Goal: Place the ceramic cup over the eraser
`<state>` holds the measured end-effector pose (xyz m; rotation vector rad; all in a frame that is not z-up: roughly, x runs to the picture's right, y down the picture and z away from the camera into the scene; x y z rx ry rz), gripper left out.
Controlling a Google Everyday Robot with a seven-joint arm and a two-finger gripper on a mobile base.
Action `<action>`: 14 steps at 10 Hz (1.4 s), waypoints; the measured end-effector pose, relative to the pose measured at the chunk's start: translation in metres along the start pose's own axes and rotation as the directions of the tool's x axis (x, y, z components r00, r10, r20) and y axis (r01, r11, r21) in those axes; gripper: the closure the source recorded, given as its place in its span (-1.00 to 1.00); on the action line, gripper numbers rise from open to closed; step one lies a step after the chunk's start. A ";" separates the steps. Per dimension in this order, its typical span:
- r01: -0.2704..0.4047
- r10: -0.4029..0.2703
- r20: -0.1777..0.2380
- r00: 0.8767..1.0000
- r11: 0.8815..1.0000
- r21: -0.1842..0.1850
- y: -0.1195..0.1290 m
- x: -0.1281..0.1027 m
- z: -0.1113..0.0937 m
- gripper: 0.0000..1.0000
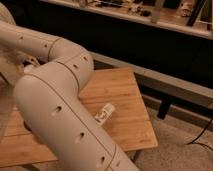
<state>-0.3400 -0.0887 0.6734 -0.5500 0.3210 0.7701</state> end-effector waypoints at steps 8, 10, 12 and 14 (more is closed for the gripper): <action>-0.249 0.251 0.046 0.967 0.967 -0.057 -0.043 0.085 -0.026 1.00; -0.290 0.292 0.041 0.956 0.956 -0.046 -0.058 0.095 -0.021 1.00; -0.315 0.316 0.047 0.948 0.949 -0.036 -0.071 0.098 -0.024 1.00; -0.329 0.330 0.053 0.943 0.944 -0.027 -0.080 0.095 -0.026 1.00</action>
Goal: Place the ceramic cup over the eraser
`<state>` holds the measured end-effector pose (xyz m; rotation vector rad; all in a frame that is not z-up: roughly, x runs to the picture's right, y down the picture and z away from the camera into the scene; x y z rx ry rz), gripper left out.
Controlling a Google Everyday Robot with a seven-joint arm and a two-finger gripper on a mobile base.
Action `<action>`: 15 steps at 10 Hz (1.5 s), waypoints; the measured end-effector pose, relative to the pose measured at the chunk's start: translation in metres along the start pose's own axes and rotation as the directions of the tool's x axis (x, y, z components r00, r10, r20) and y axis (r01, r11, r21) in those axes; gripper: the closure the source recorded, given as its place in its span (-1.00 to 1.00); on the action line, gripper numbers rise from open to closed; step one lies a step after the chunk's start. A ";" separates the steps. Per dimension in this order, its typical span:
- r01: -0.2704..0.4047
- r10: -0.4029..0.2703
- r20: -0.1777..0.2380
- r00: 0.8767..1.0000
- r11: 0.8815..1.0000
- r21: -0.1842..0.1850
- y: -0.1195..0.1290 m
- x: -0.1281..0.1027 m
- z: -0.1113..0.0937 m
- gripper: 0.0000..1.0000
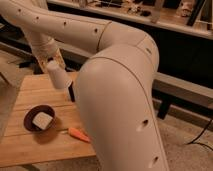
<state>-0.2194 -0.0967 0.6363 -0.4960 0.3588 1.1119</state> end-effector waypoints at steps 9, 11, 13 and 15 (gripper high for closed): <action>-0.066 0.065 -0.021 0.998 0.995 -0.068 -0.029 -0.019 0.034 1.00; -0.074 0.073 -0.023 0.997 0.994 -0.085 -0.035 -0.022 0.042 1.00; -0.080 0.077 -0.031 0.997 0.992 -0.099 -0.039 -0.024 0.052 1.00; -0.084 0.080 -0.041 0.996 0.991 -0.107 -0.043 -0.025 0.060 1.00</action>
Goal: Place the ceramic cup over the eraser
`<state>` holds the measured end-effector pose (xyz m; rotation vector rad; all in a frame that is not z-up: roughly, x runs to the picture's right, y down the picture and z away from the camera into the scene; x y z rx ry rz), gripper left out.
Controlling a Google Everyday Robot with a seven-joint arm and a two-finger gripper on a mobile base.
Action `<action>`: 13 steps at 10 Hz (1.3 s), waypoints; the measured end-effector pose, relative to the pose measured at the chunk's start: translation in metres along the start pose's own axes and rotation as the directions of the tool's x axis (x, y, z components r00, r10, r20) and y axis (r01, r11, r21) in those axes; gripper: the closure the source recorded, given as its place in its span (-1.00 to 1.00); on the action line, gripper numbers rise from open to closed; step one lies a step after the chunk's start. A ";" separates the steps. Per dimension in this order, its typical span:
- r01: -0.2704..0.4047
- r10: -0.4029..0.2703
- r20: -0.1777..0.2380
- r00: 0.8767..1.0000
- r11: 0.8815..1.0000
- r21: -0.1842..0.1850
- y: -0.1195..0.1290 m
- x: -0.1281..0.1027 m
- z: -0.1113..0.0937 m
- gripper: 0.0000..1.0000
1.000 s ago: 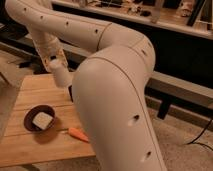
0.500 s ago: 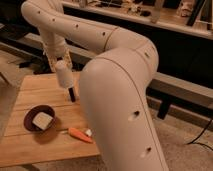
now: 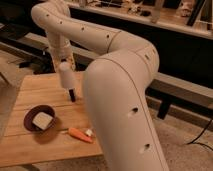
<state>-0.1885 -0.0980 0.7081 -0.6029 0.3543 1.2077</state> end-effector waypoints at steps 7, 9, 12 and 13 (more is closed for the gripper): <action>0.009 -0.011 -0.051 0.999 0.999 -0.034 -0.005 -0.010 0.038 1.00; 0.010 -0.013 -0.071 0.997 0.999 -0.045 -0.005 -0.012 0.053 1.00; 0.006 -0.009 -0.104 0.994 0.999 -0.034 -0.008 -0.010 0.073 1.00; 0.007 -0.010 -0.115 0.993 1.000 -0.021 -0.010 -0.009 0.077 1.00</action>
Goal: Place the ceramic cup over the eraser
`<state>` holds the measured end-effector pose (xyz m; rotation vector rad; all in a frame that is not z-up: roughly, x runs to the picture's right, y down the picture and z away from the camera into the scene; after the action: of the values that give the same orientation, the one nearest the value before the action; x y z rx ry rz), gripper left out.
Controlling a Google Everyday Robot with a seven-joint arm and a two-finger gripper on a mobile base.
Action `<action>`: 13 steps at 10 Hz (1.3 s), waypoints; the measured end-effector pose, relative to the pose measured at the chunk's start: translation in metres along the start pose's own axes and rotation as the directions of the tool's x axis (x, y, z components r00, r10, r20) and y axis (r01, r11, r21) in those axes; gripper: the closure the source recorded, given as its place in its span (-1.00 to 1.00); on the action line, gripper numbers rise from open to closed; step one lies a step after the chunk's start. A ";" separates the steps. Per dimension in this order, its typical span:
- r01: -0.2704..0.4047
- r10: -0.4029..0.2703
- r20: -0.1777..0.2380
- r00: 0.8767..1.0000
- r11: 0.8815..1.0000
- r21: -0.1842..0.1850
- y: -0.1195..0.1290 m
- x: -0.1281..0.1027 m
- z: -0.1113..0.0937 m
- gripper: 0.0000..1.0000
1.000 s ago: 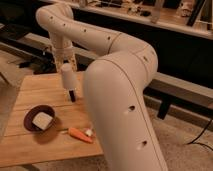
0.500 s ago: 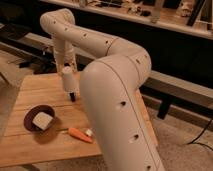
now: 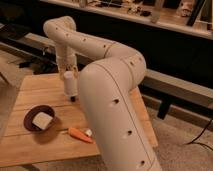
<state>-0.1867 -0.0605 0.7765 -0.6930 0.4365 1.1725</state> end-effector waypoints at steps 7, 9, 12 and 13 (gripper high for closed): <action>0.037 -0.037 -0.002 0.999 0.999 0.038 0.020 -0.009 0.026 1.00; 0.034 -0.034 -0.001 0.999 0.999 0.025 0.019 -0.008 0.035 1.00; 0.024 -0.024 -0.001 1.000 1.000 0.004 0.015 -0.005 0.049 1.00; 0.020 -0.020 -0.005 1.000 1.000 0.001 0.013 -0.003 0.054 1.00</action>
<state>-0.2020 -0.0225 0.8138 -0.6985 0.4335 1.1523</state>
